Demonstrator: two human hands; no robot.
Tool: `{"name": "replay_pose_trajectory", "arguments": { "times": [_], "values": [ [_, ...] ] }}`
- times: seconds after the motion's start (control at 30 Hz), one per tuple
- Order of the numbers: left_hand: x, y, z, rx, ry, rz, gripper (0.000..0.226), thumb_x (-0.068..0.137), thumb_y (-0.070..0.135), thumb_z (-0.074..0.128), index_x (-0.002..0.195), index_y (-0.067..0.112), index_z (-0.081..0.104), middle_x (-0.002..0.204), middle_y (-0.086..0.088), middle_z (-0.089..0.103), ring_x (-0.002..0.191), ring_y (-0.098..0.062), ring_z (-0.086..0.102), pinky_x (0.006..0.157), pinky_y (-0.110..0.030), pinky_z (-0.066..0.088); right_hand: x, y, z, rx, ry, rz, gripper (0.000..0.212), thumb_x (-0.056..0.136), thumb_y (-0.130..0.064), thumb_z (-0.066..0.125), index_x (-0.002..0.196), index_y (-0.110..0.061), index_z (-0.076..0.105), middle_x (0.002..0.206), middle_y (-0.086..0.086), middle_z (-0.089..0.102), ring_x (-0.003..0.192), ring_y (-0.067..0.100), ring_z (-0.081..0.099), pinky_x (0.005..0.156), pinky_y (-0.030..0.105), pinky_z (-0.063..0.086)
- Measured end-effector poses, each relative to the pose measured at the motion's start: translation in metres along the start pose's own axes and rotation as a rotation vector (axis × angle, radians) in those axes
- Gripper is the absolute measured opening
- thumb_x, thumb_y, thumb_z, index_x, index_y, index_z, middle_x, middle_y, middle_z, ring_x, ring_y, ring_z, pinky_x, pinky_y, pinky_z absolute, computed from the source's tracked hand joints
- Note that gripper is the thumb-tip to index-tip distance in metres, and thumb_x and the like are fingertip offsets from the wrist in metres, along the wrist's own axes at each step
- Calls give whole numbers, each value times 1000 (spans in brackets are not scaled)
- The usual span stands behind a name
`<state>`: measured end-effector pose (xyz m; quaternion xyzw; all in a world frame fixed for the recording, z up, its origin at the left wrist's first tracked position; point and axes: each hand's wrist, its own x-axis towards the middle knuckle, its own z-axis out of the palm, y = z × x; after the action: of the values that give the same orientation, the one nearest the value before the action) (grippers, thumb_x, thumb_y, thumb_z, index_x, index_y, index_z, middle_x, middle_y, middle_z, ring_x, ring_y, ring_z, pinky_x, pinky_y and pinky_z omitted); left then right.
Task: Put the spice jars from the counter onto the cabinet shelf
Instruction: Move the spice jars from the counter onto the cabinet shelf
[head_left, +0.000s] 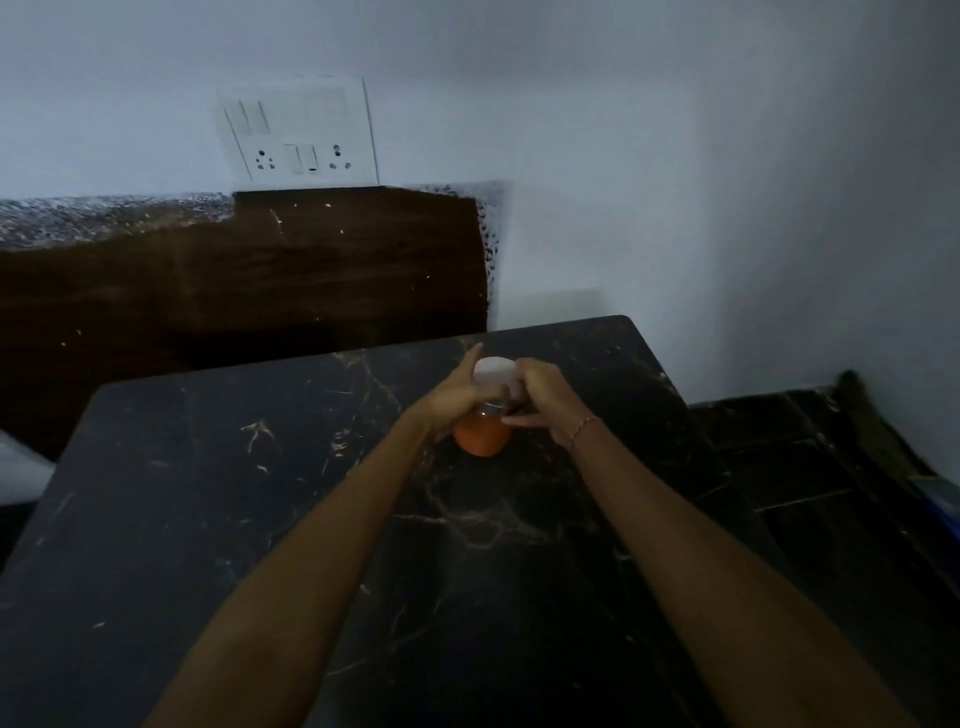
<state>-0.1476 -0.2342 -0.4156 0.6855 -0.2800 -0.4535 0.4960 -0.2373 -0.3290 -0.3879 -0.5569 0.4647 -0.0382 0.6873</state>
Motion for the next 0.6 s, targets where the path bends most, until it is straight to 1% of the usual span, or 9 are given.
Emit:
{"name": "replay_pose_trajectory", "arguments": {
  "times": [0.03,0.1,0.17,0.27,0.37,0.43,0.5,0.53,0.6],
  "values": [
    [-2,4,-2,167,-30,26,112,71,17,75,149,23,-6,153,-14,16,135,-34,30,113,-48,26,-5,-7,-1,0,-15,-1,43,93,-18,44,136,-14,37,133,19,41,103,32,56,55,31,52],
    [-7,13,-2,423,72,154,126,65,17,81,147,21,-14,153,-14,17,137,-31,26,112,-46,24,-15,-23,-4,-34,-61,-53,43,94,-19,42,136,-10,36,134,19,41,113,34,53,63,34,55],
    [-13,23,-5,442,228,279,126,61,16,84,148,17,-7,148,-13,29,133,-29,33,109,-41,29,-28,-38,-3,-96,-56,-125,42,94,-20,42,134,-8,39,133,20,45,113,34,54,70,35,57],
    [-24,44,-26,327,239,344,119,61,12,85,147,15,2,131,-6,43,118,-19,44,96,-28,38,-44,-56,0,-229,-4,-243,37,95,-26,43,127,-8,48,125,18,55,110,29,58,87,40,53],
    [-38,70,-53,212,204,320,109,65,10,82,144,16,7,123,0,39,114,-16,43,93,-28,40,-56,-60,-1,-297,-102,-415,33,93,-35,47,123,-20,51,131,7,54,116,20,52,97,43,43],
    [-48,86,-66,67,186,287,102,71,8,78,144,18,9,124,-1,38,112,-18,45,91,-30,44,-61,-57,0,-305,-217,-505,48,87,-37,57,132,-23,45,133,2,50,117,19,50,92,37,45],
    [-58,99,-73,-168,133,286,94,77,4,70,145,23,9,117,2,42,105,-18,51,82,-30,51,-63,-56,6,-317,-267,-547,65,79,-35,67,136,-25,36,128,-1,49,108,13,53,80,26,48],
    [-62,106,-75,-288,114,303,89,79,2,66,145,23,9,113,2,43,102,-17,53,77,-29,53,-65,-56,11,-314,-254,-568,70,76,-35,70,136,-26,34,126,-3,49,105,11,53,76,22,48],
    [-70,117,-75,-453,142,351,81,83,4,62,145,18,11,112,0,45,102,-18,53,77,-29,52,-70,-60,26,-291,-143,-643,75,72,-39,74,134,-28,33,121,-6,48,104,10,52,72,17,45]
  ]
}}
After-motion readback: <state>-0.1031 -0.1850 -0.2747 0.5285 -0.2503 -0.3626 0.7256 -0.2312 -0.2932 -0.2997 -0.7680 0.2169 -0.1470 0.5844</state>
